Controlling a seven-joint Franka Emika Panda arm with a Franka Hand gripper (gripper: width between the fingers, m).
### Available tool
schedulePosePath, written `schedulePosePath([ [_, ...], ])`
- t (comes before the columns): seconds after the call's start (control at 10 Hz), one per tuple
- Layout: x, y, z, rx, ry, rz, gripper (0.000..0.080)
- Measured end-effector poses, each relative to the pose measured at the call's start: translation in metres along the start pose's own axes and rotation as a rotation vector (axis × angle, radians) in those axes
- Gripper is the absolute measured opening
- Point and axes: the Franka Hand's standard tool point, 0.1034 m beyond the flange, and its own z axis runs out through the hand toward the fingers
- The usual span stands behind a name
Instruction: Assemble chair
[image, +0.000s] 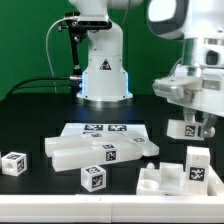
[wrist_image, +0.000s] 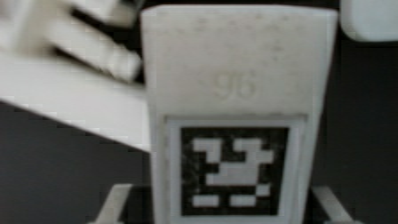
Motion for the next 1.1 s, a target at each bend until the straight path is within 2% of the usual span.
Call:
schedulePosePath([
  [0.1,-0.004,-0.009,0.005,0.002,0.008,-0.030,0.0284],
  [0.5,-0.011,-0.010,0.006,0.009,-0.025,-0.263,0.0284],
  [0.6,-0.003,-0.020,0.009,0.055,-0.035,-0.278,0.0284],
  [0.8,0.027,-0.039,0.025,0.092,-0.029,-0.337,0.0284],
  [0.9,0.033,-0.044,0.031,0.102,-0.030,-0.386,0.0284],
  [1.1,0.026,-0.048,0.037,0.116,-0.025,-0.457,0.0284],
])
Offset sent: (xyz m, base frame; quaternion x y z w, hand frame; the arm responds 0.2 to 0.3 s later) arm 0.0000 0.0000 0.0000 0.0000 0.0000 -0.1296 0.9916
